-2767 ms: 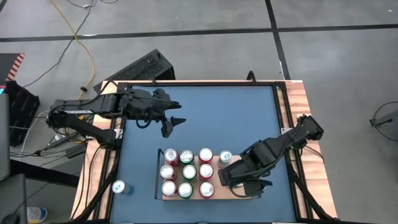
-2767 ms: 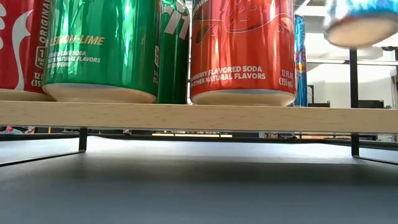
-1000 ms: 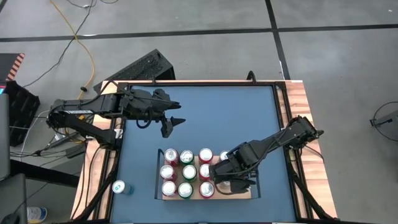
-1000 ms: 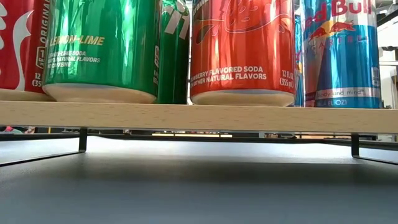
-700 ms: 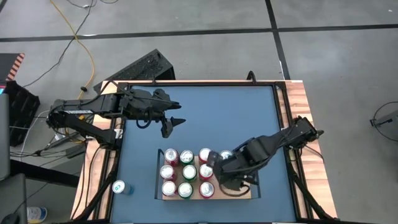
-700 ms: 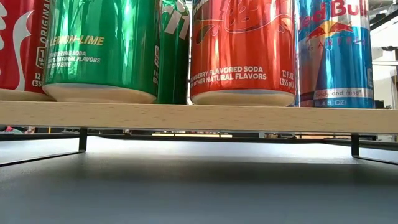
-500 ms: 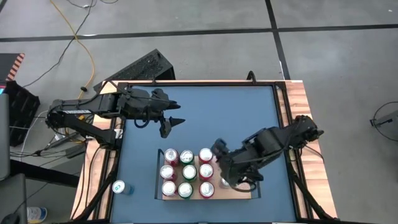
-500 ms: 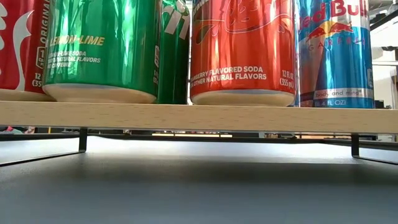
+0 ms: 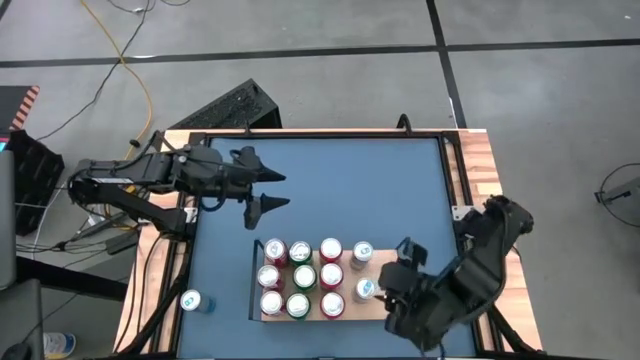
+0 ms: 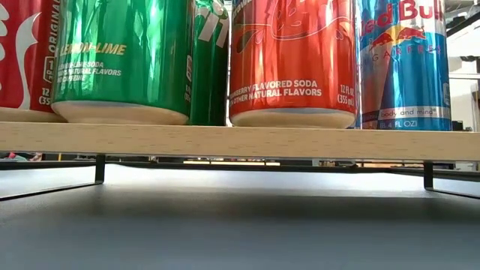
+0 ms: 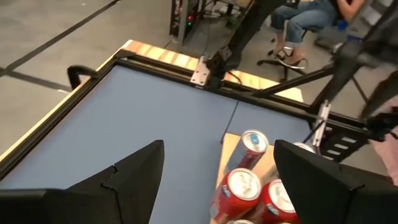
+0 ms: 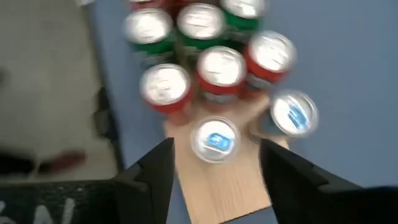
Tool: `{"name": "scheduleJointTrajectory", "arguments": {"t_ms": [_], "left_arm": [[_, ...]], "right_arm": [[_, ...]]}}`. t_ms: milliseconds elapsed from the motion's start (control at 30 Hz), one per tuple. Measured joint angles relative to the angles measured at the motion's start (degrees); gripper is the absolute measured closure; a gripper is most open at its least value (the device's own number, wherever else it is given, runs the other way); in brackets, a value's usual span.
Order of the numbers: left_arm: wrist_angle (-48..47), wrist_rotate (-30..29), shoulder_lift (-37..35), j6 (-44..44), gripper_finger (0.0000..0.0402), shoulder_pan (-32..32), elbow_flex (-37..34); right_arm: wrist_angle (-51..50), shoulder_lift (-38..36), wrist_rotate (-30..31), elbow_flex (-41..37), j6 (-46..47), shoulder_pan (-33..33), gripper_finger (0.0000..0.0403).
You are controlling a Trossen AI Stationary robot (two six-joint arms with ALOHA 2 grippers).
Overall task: Place canned beverage on shelf
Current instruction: Put the top blue soda can on the shelf aligned with the other blue soda can
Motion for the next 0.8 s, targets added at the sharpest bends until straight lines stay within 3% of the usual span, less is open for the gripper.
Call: {"name": "scheduleJointTrajectory", "arguments": {"t_ms": [133, 400, 633, 800], "left_arm": [[-0.04, 0.06, -0.40, 0.33, 0.0113, -1.18, 0.00], [-0.28, -0.12, -0.40, 1.27, 0.0113, -1.51, 0.00], [-0.86, -0.23, -0.40, 1.31, 0.0113, -1.51, 0.00], [-1.24, -0.27, -0.40, 1.32, 0.0113, -1.53, 0.00]], "right_arm": [[4.76, 0.25, 3.06, -6.16, 13.59, 2.46, 0.0187], [13.05, 0.19, -0.02, -15.26, 14.76, 1.56, 0.0124], [13.79, 0.19, -0.42, -15.82, 17.09, -1.09, 0.0053], [11.90, 0.19, -1.80, -15.82, 17.21, -3.34, 0.0039]]}}
